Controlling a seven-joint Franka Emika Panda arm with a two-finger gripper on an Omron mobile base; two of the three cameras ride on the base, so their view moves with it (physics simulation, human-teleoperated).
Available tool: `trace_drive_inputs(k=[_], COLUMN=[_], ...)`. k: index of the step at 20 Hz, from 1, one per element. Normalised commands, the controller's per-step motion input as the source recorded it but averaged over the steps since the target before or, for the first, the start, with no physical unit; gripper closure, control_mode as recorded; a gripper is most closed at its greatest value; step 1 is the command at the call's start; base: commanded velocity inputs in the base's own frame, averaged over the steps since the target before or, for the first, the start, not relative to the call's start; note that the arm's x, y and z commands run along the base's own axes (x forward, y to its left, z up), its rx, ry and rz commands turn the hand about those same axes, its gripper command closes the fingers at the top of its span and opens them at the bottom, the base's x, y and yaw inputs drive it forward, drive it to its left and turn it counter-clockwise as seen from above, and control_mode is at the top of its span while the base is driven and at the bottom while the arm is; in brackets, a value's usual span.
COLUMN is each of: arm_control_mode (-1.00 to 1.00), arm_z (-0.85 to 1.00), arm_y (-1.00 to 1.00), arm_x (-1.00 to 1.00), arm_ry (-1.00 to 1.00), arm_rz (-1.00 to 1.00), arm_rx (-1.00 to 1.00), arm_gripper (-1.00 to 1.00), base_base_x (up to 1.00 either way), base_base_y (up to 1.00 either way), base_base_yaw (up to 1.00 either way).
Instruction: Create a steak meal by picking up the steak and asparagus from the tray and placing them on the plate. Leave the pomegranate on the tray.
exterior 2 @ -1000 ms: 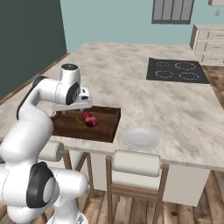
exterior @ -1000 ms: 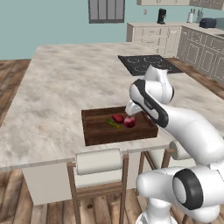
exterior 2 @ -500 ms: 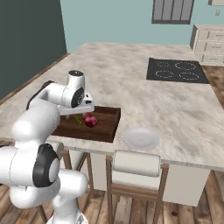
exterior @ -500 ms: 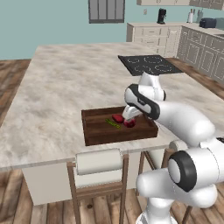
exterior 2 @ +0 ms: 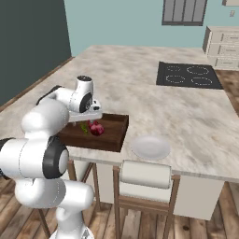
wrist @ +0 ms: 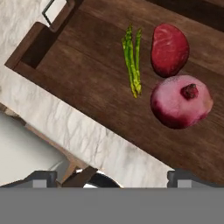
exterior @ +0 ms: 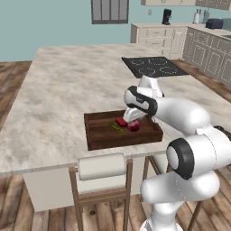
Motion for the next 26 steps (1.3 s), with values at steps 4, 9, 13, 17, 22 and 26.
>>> trace_drive_inputs(k=[4,9,13,17,22,26], arm_control_mode=[-1.00,-1.00,-1.00,-1.00,-1.00,-1.00], arm_z=[-0.12,-0.17,-0.24,-0.30,-0.30,-0.25], arm_y=[0.16,0.14,0.06,0.00,0.00,0.00], arm_x=[0.38,0.34,0.38,0.37,0.35,0.34], arm_ry=[0.05,0.03,0.03,0.02,0.02,0.01], arm_rz=[0.00,0.00,0.00,0.00,0.00,0.00], arm_rx=[-0.02,-0.02,-0.02,-0.01,0.00,0.00], arm_gripper=[-1.00,-1.00,-1.00,-1.00,-1.00,-1.00], base_base_x=[0.00,0.00,0.00,0.00,0.00,0.00], base_base_y=[0.00,0.00,0.00,0.00,0.00,0.00], base_base_yaw=[0.00,0.00,0.00,0.00,0.00,0.00])
